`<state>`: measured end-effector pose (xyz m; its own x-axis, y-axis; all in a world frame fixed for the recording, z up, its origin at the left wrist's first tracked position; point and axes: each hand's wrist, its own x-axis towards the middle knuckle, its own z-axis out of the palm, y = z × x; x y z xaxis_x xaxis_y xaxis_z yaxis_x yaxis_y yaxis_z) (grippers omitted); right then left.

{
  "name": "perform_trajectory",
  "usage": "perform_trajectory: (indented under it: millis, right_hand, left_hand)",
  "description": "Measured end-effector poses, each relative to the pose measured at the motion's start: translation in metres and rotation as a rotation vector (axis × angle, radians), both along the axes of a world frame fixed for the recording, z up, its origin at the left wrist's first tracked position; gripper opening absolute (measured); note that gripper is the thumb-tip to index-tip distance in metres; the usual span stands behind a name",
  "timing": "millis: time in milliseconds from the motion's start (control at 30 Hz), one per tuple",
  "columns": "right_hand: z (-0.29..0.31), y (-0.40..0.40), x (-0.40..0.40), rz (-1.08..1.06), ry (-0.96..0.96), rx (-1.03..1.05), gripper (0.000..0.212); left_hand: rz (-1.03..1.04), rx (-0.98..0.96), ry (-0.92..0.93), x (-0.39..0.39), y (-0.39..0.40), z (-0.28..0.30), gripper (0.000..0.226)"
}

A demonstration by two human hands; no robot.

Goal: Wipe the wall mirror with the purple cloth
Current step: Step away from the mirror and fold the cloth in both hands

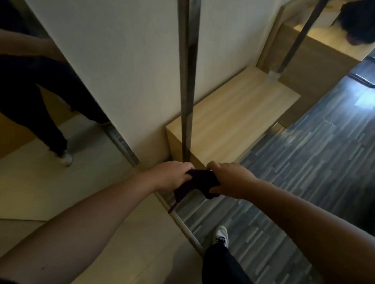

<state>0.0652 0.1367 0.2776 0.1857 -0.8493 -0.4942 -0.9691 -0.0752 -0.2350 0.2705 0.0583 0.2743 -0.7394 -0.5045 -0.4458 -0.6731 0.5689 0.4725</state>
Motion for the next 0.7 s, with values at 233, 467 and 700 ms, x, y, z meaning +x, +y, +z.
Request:
perform_trajectory:
  millis: [233,467,700]
  right_hand:
    - [-0.034,-0.055,-0.106,0.147,0.023,0.221,0.020]
    - [-0.092,-0.099,-0.154,0.045,-0.044,0.246,0.026]
    - [-0.172,-0.156,-0.183,-0.177,-0.089,-0.011,0.010]
  left_hand:
    - [-0.127,0.037,-0.080,-0.089,-0.035,-0.028,0.026]
    - [-0.054,-0.152,-0.060,-0.127,-0.067,-0.117,0.014]
    - [0.095,-0.405,0.028,-0.173,-0.126,-0.194,0.011]
